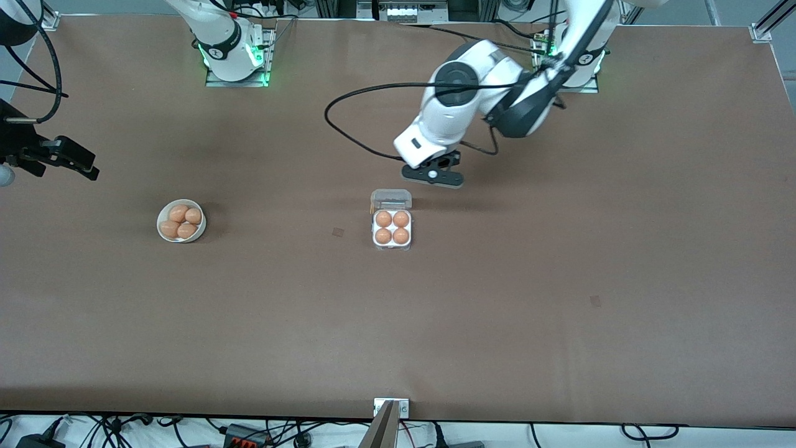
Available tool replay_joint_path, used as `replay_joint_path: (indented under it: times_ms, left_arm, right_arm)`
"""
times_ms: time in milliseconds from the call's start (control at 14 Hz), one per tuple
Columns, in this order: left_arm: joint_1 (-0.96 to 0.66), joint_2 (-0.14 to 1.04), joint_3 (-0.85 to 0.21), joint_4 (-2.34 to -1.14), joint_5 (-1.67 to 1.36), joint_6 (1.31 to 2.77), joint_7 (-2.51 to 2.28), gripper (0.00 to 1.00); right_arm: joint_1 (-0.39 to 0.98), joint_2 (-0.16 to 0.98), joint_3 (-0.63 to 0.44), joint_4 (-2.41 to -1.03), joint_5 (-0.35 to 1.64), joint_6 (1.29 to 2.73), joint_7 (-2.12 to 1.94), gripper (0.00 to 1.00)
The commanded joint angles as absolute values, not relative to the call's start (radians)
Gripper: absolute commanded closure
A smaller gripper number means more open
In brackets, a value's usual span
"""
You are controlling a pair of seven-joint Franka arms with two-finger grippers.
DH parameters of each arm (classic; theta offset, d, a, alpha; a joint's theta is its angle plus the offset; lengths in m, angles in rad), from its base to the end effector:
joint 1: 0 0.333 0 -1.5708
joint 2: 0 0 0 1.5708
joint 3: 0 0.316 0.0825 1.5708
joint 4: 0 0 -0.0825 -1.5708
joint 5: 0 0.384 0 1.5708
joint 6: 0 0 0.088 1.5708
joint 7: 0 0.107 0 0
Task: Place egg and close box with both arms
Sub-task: 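Move the left gripper over the lid of the clear egg box, then lower the left gripper and press the egg box lid shut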
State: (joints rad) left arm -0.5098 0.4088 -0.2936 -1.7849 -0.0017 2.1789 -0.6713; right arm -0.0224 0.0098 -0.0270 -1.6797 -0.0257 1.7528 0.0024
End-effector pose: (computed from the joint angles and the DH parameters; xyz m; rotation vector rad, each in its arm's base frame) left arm 0.4604 -0.4556 0.3350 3.0471 -0.1649 -0.1173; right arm 0.5704 -0.0304 0.5834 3.1120 -0.0746 0.0976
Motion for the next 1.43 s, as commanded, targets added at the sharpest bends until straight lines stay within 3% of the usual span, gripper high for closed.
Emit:
replay_joint_path:
  times_ms: [0,929,1357]
  left_arm:
    - [-0.551,0.517,-0.290,-1.753,0.095,2.287,-0.779,0.99]
    - [-0.594,0.635,-0.282,-1.752,0.201,2.505,-0.827,0.99]
    - [-0.588,0.724,-0.278,-1.533,0.331,2.513,-0.821,0.99]
  right_arm:
    - [-0.032,0.017,-0.017,-1.660,-0.032,1.741,-0.021,0.00]
    - [-0.029,0.011,-0.012,-1.660,-0.028,1.698,-0.015,0.00]
    - [-0.031,0.011,-0.014,-1.660,-0.028,1.698,-0.017,0.00]
